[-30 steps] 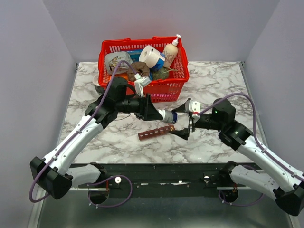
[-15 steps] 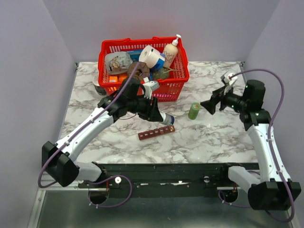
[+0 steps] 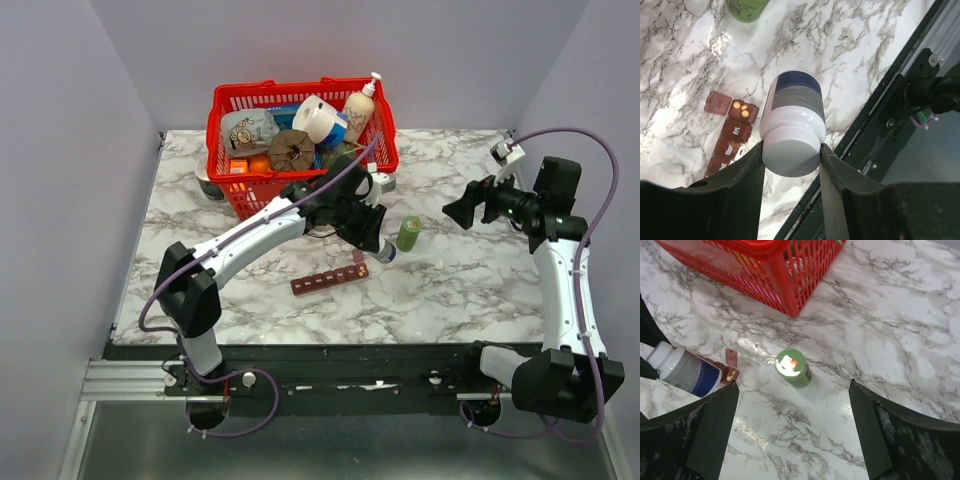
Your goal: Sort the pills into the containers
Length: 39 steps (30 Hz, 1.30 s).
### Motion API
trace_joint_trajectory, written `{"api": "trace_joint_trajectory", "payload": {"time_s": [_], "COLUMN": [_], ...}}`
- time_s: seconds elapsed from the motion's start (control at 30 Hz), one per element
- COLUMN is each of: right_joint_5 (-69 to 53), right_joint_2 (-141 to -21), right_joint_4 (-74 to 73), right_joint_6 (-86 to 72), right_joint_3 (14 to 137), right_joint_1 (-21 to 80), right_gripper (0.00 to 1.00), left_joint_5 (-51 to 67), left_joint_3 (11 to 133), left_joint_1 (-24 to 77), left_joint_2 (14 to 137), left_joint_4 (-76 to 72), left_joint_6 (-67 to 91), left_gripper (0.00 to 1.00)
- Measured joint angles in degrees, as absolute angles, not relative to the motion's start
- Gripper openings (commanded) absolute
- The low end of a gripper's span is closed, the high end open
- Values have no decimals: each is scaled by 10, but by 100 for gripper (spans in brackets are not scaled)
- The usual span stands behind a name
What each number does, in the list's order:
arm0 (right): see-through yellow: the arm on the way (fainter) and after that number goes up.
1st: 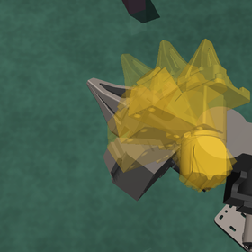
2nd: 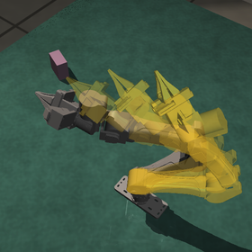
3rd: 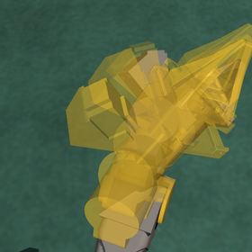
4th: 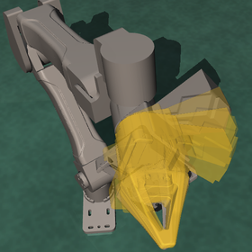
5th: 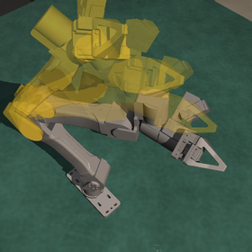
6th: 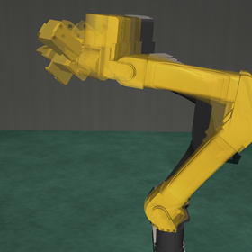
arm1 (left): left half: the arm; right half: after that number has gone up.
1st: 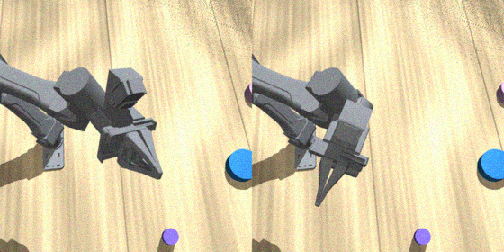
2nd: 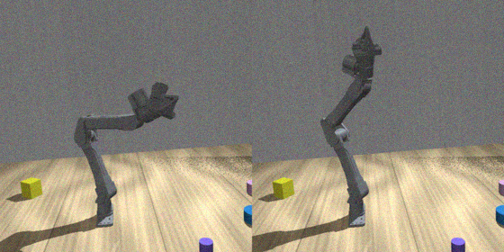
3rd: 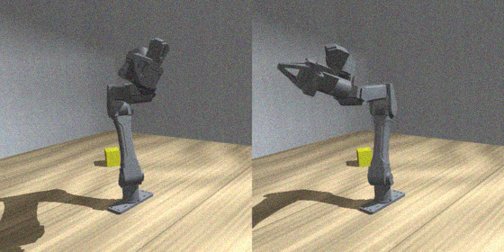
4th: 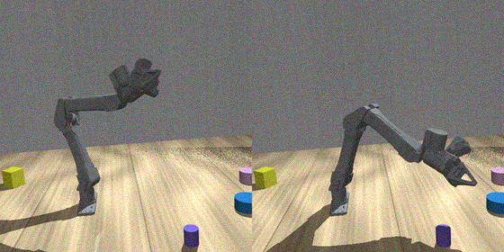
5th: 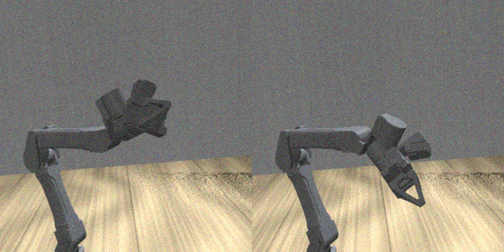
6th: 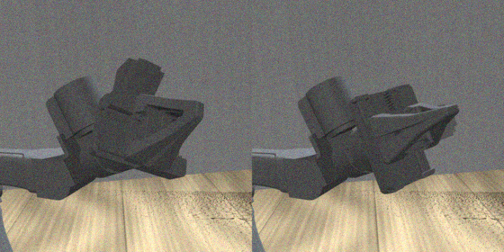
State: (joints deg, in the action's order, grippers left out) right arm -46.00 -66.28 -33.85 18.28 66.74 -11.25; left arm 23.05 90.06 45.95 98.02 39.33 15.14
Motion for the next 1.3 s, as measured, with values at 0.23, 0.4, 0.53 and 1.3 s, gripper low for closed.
{"api": "trace_joint_trajectory", "payload": {"time_s": [0.23, 0.4, 0.53, 1.3], "right_joint_5": [-457, -457, -457, -457], "right_joint_2": [-623, -618, -612, -603], "right_joint_4": [-254, -213, -195, -177], "right_joint_6": [138, 115, 109, 109], "right_joint_3": [553, 507, 498, 495], "right_joint_1": [-135, -157, -173, -182], "right_gripper": [100, 100, 100, 100], "left_joint_5": [181, 143, 110, -35], "left_joint_3": [960, 1004, 1052, 1259], "left_joint_1": [483, 502, 520, 603], "left_joint_2": [1041, 1077, 1120, 1301], "left_joint_4": [414, 430, 445, 572], "left_joint_6": [145, 145, 146, 145], "left_gripper": [0, 0, 0, 11]}}
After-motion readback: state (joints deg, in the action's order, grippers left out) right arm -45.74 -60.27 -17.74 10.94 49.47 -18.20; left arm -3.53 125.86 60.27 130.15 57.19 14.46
